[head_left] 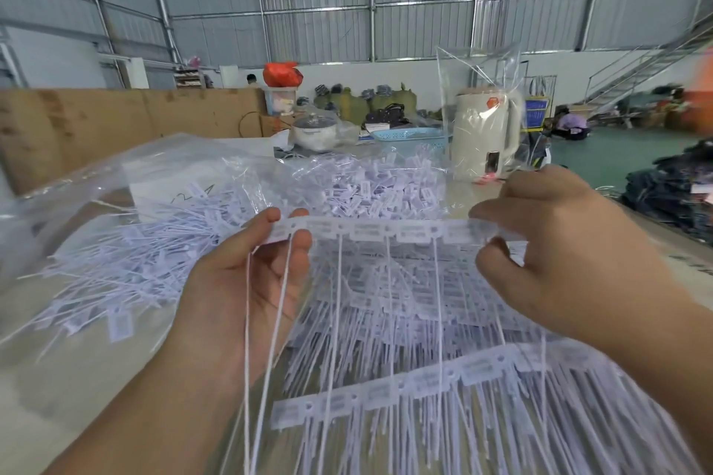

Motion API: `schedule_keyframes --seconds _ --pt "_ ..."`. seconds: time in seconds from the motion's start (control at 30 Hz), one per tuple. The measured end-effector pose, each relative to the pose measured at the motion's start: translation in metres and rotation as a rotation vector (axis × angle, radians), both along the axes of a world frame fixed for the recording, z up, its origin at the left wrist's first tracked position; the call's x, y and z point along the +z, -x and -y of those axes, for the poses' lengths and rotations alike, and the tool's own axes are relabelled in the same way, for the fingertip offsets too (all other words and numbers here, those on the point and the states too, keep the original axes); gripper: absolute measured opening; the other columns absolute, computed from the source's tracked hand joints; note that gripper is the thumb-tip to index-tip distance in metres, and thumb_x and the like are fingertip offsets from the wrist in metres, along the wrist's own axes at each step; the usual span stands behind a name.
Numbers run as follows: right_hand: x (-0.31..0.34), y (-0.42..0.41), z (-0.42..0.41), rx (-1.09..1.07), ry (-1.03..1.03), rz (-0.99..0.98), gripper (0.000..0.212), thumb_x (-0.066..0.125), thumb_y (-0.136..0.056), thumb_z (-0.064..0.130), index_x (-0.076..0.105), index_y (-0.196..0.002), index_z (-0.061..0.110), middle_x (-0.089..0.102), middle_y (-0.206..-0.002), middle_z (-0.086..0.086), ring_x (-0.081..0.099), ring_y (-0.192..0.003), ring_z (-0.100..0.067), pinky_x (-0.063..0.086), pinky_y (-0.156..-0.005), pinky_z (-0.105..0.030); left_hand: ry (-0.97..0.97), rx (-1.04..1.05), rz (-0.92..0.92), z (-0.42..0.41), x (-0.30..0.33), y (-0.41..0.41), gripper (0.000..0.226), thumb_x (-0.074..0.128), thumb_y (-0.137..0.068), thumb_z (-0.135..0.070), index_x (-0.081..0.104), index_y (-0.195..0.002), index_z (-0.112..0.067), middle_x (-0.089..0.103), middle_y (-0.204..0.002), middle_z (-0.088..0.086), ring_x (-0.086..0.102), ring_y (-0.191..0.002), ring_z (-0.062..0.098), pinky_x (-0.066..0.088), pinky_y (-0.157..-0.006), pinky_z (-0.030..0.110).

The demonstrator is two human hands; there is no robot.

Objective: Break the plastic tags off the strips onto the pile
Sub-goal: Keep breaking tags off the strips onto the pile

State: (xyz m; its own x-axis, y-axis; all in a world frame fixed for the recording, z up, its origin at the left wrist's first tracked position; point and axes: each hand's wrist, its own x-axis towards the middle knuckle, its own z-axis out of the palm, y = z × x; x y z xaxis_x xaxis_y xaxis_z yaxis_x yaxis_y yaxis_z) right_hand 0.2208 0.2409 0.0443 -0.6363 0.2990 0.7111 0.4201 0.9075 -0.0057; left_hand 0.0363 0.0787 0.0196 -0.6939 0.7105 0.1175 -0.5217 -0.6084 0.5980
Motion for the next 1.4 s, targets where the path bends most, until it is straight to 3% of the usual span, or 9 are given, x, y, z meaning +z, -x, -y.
schedule_keyframes --seconds 0.17,0.37,0.5,0.57,0.73,0.9,1.07,1.27,1.4 --pt "-0.003 0.001 -0.008 0.113 0.033 -0.012 0.032 0.052 -0.073 0.024 0.076 -0.092 0.014 0.056 -0.072 -0.002 0.055 -0.076 -0.029 0.052 -0.061 -0.04 0.051 0.03 -0.036 -0.004 -0.003 0.001 0.012 0.058 -0.075 -0.007 0.064 -0.085 -0.009 0.069 -0.066 0.008 0.066 -0.05 0.015 0.055 -0.047 0.02" --pt "-0.023 0.011 -0.016 0.169 -0.167 0.102 0.022 0.07 -0.077 0.0 0.072 -0.098 0.006 0.063 -0.083 -0.008 0.053 -0.075 -0.032 0.049 -0.068 -0.041 0.201 0.045 -0.426 -0.013 -0.017 -0.008 0.02 0.069 -0.063 -0.001 0.075 -0.075 -0.016 0.074 -0.082 0.011 0.069 -0.058 0.017 0.055 -0.048 0.024" --pt "-0.023 0.01 -0.027 0.199 -0.25 0.004 0.021 0.068 -0.086 0.004 0.071 -0.106 0.008 0.068 -0.096 -0.006 0.057 -0.084 -0.035 0.048 -0.072 -0.05 0.367 0.082 -0.641 -0.016 -0.024 -0.015 0.041 0.08 -0.059 -0.002 0.074 -0.097 -0.017 0.072 -0.086 0.013 0.07 -0.073 0.02 0.055 -0.055 0.027" --pt "-0.018 0.006 -0.029 0.198 -0.269 -0.1 0.018 0.062 -0.091 0.008 0.071 -0.107 0.009 0.069 -0.103 -0.004 0.057 -0.087 -0.036 0.046 -0.073 -0.051 0.393 0.119 -0.61 -0.017 -0.025 -0.016 0.056 0.085 -0.049 -0.004 0.073 -0.101 -0.018 0.072 -0.081 0.009 0.07 -0.073 0.019 0.054 -0.054 0.025" --pt "-0.012 0.003 -0.025 0.188 -0.307 -0.178 0.022 0.054 -0.094 0.012 0.071 -0.109 0.01 0.07 -0.109 -0.002 0.059 -0.09 -0.035 0.042 -0.08 -0.047 0.39 0.118 -0.514 -0.017 -0.022 -0.015 0.052 0.074 -0.052 -0.013 0.072 -0.104 -0.016 0.068 -0.072 0.006 0.063 -0.054 0.016 0.052 -0.048 0.026" --pt "-0.014 0.005 -0.028 0.148 -0.245 -0.176 0.023 0.051 -0.094 0.009 0.069 -0.108 0.009 0.071 -0.104 -0.004 0.064 -0.084 -0.033 0.043 -0.082 -0.045 0.172 -0.048 -0.232 -0.013 -0.01 -0.01 0.02 0.065 -0.068 -0.01 0.077 -0.083 -0.016 0.072 -0.093 0.015 0.05 -0.039 0.01 0.049 -0.04 0.022" --pt "-0.014 0.004 -0.027 0.151 -0.218 -0.136 0.023 0.052 -0.092 0.007 0.069 -0.107 0.011 0.072 -0.102 -0.002 0.067 -0.082 -0.031 0.04 -0.077 -0.041 0.05 -0.182 -0.073 -0.004 -0.004 -0.008 0.019 0.058 -0.079 -0.014 0.076 -0.073 -0.014 0.072 -0.108 0.021 0.048 -0.038 0.005 0.049 -0.042 0.015" --pt "0.002 -0.009 -0.033 0.174 -0.289 -0.173 0.025 0.055 -0.089 0.003 0.072 -0.105 0.012 0.073 -0.104 0.001 0.066 -0.085 -0.031 0.037 -0.079 -0.046 0.194 -0.204 -0.087 -0.011 -0.01 -0.006 0.016 0.059 -0.077 -0.014 0.074 -0.076 -0.012 0.072 -0.106 0.023 0.046 -0.036 0.007 0.05 -0.04 0.018" --pt "0.002 -0.009 -0.033 0.184 -0.287 -0.131 0.023 0.055 -0.089 0.006 0.072 -0.103 0.014 0.072 -0.103 0.003 0.064 -0.085 -0.031 0.034 -0.08 -0.044 0.299 -0.155 -0.129 -0.016 -0.018 -0.004 0.023 0.064 -0.07 -0.01 0.071 -0.092 -0.012 0.072 -0.104 0.022 0.048 -0.037 0.009 0.049 -0.04 0.02"
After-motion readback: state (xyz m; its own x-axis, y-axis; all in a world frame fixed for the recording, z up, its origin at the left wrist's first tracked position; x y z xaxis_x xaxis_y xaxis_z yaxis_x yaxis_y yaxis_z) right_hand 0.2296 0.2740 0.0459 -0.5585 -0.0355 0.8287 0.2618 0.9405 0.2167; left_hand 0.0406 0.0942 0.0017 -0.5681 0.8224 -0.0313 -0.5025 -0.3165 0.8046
